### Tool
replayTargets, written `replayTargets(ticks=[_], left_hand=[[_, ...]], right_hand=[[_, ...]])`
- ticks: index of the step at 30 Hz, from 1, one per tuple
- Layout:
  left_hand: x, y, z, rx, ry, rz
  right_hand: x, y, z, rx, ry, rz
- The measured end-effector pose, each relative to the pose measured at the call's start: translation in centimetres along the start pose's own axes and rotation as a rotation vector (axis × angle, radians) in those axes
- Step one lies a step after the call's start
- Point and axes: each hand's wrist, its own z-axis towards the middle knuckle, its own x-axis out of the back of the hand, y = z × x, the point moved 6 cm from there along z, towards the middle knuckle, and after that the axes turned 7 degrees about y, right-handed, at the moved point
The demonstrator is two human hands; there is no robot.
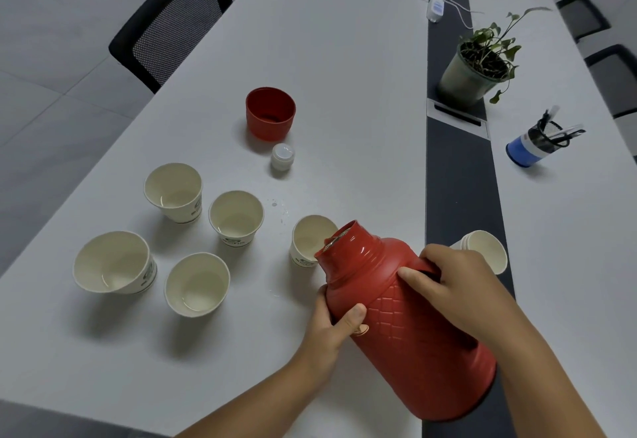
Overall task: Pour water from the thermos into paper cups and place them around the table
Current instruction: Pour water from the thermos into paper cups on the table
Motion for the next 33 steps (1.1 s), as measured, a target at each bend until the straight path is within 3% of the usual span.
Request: replayTargets(ticks=[33], left_hand=[[0.02, 0.26, 0.00, -0.006, 0.020, 0.057]], right_hand=[[0.35, 0.38, -0.38, -0.019, 0.014, 0.024]])
